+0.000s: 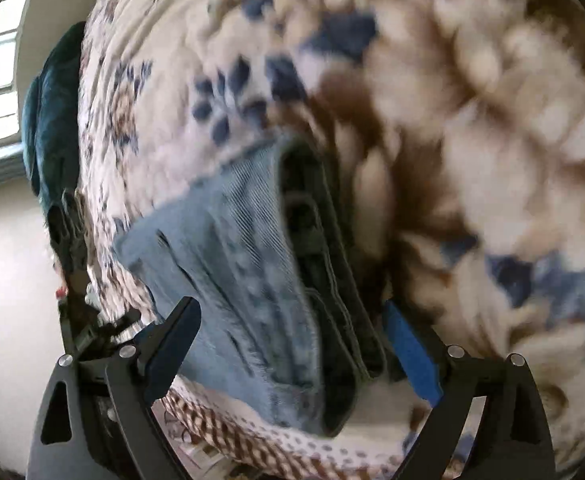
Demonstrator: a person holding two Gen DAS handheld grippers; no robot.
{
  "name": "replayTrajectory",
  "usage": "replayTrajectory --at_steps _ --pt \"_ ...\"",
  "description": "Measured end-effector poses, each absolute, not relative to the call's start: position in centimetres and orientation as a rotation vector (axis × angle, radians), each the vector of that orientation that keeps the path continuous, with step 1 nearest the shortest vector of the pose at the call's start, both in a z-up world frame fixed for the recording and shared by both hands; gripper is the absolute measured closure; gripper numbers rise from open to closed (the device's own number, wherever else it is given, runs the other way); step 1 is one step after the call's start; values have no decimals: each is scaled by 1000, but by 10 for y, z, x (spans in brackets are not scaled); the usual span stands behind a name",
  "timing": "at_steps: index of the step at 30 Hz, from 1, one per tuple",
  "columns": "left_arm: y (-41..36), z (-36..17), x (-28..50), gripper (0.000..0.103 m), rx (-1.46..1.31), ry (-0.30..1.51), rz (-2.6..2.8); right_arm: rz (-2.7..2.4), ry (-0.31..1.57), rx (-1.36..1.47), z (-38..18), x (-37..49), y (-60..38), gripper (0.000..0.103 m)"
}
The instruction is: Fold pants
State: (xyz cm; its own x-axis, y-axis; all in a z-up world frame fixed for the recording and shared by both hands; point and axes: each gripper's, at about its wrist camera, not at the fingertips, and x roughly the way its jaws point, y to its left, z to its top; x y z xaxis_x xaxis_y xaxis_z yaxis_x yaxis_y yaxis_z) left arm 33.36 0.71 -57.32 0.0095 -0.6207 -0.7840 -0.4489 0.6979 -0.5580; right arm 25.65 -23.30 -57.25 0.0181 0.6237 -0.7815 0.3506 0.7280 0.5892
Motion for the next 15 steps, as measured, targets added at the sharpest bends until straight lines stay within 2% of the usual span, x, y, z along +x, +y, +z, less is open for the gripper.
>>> replayTrajectory --at_steps 5,10,15 --pt "-12 -556 321 29 -848 1618 -150 265 1565 874 -590 242 -221 9" --pt "-12 -527 265 29 -991 1563 -47 122 1430 1162 -564 177 -245 9" --pt "-28 -546 234 29 -1190 1560 -15 109 1420 1342 -582 122 -212 9"
